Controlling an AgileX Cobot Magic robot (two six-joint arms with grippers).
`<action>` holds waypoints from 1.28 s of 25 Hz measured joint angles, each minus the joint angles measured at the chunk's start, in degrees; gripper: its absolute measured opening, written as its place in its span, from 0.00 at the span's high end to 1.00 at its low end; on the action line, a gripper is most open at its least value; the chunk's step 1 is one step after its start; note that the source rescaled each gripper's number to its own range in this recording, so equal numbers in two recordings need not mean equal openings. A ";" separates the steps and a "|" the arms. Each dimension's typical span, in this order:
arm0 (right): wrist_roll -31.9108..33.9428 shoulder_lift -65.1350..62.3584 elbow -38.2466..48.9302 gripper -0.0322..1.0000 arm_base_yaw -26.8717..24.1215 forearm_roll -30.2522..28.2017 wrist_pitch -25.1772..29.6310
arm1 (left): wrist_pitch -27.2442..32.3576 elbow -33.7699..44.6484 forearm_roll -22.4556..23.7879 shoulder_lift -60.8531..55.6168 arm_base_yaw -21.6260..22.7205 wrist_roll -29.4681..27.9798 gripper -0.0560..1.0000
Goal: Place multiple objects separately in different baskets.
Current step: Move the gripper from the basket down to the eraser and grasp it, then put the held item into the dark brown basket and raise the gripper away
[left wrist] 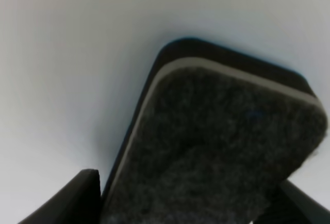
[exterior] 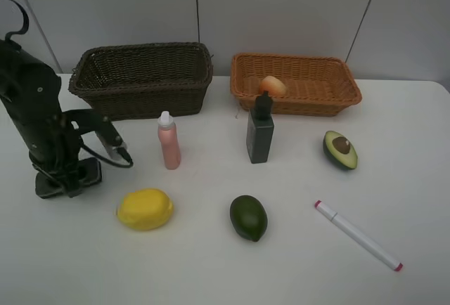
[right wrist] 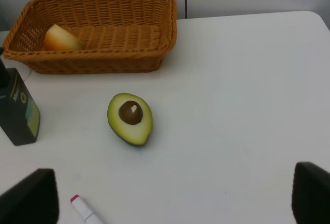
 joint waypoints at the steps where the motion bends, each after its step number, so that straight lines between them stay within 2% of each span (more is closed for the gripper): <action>1: 0.00 0.00 0.00 0.00 0.00 0.00 0.00 | -0.17 -1.69 -1.15 -0.95 0.00 -5.13 0.39; 6: 0.00 0.00 0.00 0.00 0.00 0.00 0.00 | 0.63 -10.76 -7.69 -6.53 0.00 -24.92 0.39; 8: 0.00 0.00 0.00 0.00 0.00 0.00 0.00 | 1.55 -16.08 -10.09 -7.71 0.00 -31.30 0.39; 10: 0.00 0.00 0.00 0.00 0.00 0.00 0.00 | 1.04 -21.27 -11.18 -7.91 0.00 -35.11 0.40; 12: 0.00 0.00 0.00 0.00 0.00 0.00 0.00 | -1.35 -26.84 -11.41 -6.98 0.00 -35.87 0.40; 15: 0.00 0.00 0.00 0.00 0.00 0.00 0.00 | -5.18 -34.12 -11.54 -3.34 0.00 -33.95 0.41; 20: 0.00 0.00 0.00 0.00 0.00 0.00 0.00 | -10.22 -42.12 -11.54 8.37 0.31 -30.75 0.41; 26: 0.00 0.00 0.00 0.00 0.00 0.00 0.00 | -11.86 -50.42 -11.54 21.58 2.24 -30.61 0.41; 27: 0.00 0.00 0.00 0.00 0.00 0.00 0.00 | -11.97 -51.29 -11.49 22.53 2.35 -30.61 0.38; 29: 0.00 0.00 0.00 0.00 0.00 0.00 0.00 | -12.80 -52.34 -11.55 23.30 2.35 -30.61 0.16; 30: 0.00 0.00 0.00 0.00 0.00 0.00 0.00 | -13.04 -52.56 -11.55 23.32 2.35 -30.61 0.08; 32: 0.00 0.00 0.00 0.00 0.00 0.00 0.00 | -13.05 -52.76 -11.92 23.26 2.35 -30.61 0.02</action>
